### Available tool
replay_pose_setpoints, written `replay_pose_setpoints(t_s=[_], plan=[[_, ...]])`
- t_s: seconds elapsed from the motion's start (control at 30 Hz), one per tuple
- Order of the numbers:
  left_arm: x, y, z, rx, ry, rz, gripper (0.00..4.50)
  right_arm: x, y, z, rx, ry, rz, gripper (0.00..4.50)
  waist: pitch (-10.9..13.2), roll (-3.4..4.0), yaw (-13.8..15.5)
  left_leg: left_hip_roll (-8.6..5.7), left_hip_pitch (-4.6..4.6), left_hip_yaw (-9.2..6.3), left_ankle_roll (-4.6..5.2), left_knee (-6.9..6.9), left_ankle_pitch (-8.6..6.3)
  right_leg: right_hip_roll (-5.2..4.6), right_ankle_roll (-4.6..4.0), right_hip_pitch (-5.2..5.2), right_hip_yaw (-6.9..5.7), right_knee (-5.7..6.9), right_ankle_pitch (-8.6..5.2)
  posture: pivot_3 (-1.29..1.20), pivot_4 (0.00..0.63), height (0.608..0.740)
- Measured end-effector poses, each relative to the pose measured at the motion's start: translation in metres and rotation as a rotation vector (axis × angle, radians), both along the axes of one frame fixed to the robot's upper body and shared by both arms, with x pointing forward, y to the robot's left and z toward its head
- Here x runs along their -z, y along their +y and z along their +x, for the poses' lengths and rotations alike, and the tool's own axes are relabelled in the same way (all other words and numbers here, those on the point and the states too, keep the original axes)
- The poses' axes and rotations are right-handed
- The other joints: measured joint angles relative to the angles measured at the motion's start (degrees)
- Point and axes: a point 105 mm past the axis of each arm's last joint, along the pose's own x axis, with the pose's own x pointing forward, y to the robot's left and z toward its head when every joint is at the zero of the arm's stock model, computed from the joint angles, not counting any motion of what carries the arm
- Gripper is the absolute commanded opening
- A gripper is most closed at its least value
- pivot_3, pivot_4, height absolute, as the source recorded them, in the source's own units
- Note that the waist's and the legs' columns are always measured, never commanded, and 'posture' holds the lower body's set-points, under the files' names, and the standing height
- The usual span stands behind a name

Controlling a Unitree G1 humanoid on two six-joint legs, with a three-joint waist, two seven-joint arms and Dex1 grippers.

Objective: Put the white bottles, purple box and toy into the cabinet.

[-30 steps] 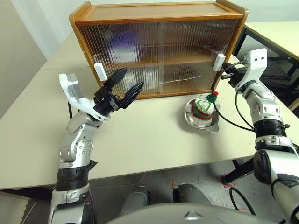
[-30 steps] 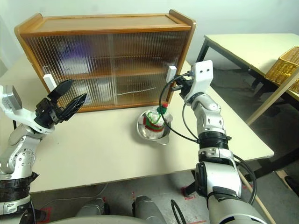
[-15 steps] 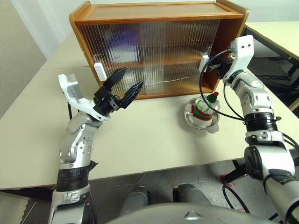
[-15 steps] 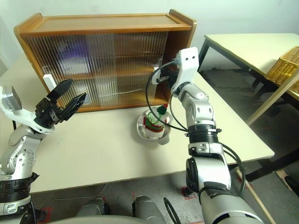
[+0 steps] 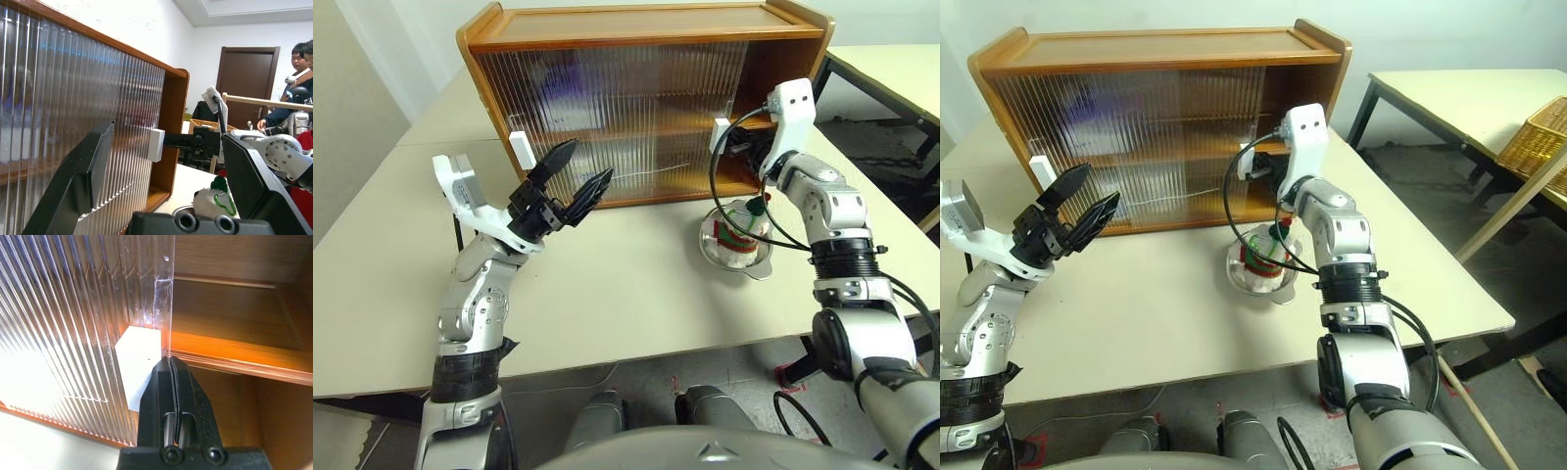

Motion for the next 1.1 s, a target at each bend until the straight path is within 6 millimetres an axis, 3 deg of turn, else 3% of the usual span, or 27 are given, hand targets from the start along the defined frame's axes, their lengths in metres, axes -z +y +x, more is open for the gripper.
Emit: replay_pose_setpoints(t_s=[0.6, 0.9, 1.1], plan=[[0.001, 0.001, -0.001, -0.016, 0.008, -0.003, 4.50, 0.009, 0.049, -0.005, -0.133, 0.061, 0.066, 0.04, 0.0, 0.00, 0.4, 0.01, -0.03, 0.00, 0.04, -0.33, 0.03, 0.01, -0.16, -0.22, 0.00, 0.02, -0.09, -0.03, 0.017, 0.740], [-0.001, 0.001, -0.002, -0.015, -0.003, 0.000, 4.50, 0.006, 0.064, -0.007, -0.180, 0.058, 0.091, 0.04, 0.0, 0.00, 0.6, 0.02, -0.05, 0.00, 0.05, -0.36, 0.04, 0.02, -0.23, -0.26, -0.01, 0.03, -0.13, -0.02, 0.011, 0.740], [-0.001, 0.000, -0.002, -0.012, -0.002, 0.001, 4.50, 0.005, 0.064, -0.008, -0.190, 0.057, 0.089, 0.04, 0.0, 0.00, 0.6, 0.02, -0.05, 0.01, 0.08, -0.35, 0.06, 0.02, -0.24, -0.25, -0.02, 0.05, -0.13, -0.03, 0.008, 0.740]])
